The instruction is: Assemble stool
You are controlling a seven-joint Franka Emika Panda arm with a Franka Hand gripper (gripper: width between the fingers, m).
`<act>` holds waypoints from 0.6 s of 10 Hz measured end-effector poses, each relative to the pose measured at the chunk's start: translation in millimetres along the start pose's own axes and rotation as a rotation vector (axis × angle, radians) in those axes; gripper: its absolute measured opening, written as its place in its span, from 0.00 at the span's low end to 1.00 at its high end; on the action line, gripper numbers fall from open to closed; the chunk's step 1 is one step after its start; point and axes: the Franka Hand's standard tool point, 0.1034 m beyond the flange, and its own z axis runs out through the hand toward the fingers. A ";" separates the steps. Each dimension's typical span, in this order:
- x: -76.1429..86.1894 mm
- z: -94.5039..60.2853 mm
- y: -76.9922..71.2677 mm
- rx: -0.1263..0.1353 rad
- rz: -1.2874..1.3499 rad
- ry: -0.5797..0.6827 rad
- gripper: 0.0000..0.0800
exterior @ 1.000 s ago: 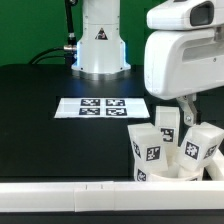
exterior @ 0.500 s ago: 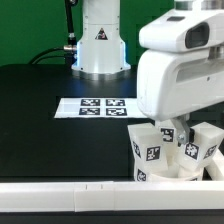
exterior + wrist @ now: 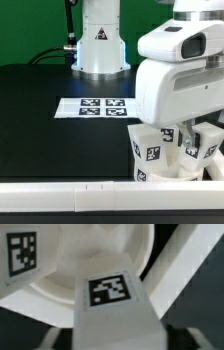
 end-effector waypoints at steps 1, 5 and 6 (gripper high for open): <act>0.9 0.0 -1.2 0.000 0.133 0.005 0.42; -1.9 -0.2 1.7 -0.045 0.882 0.071 0.42; -1.9 -0.3 2.0 -0.048 0.914 0.073 0.42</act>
Offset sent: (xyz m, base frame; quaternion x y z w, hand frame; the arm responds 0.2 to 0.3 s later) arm -0.0084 0.0108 0.0001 -0.0322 0.0724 0.4932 0.8663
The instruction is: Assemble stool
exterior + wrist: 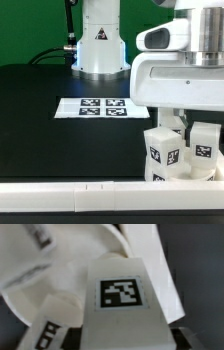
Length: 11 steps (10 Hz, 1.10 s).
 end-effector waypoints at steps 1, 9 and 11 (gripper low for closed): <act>0.9 -0.1 1.2 0.001 0.056 -0.001 0.42; -3.6 3.0 7.6 -0.023 1.072 -0.050 0.42; -6.8 3.7 7.6 0.004 1.430 -0.058 0.42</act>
Offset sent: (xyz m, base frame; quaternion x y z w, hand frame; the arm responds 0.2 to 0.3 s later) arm -0.0048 -0.0002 0.0098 -0.0290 -0.0104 0.4867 0.8731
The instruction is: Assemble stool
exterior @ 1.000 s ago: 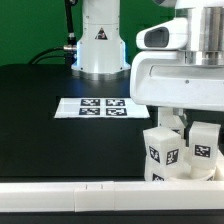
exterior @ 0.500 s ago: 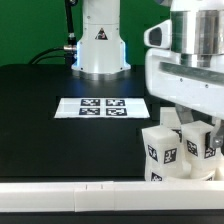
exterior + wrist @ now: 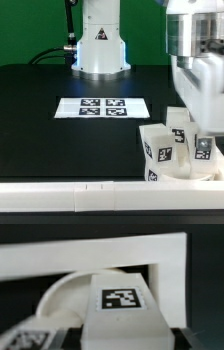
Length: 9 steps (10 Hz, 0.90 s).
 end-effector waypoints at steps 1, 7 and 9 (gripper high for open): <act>-0.1 0.0 1.5 0.018 0.035 -0.007 0.42; -12.5 -27.9 2.2 -0.053 -0.601 -0.039 0.81; -14.0 -28.9 0.6 -0.061 -0.778 -0.049 0.81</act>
Offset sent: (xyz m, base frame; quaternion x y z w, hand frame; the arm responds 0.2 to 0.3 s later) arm 0.0000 0.0000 0.0000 0.0000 0.0000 0.0000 1.0000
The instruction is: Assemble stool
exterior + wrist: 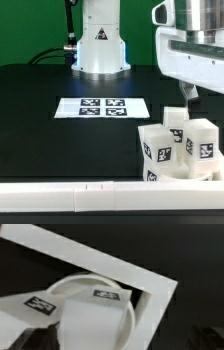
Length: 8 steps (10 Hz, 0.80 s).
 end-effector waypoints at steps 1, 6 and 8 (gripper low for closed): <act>0.1 -0.1 0.0 0.000 -0.066 0.000 0.81; 6.3 2.1 5.2 -0.022 -0.752 0.054 0.81; 7.8 1.3 5.0 -0.032 -0.855 0.057 0.81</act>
Offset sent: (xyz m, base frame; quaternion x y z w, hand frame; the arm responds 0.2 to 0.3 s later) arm -0.0021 0.0137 0.0098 -0.0409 -0.0132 -0.5049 0.8621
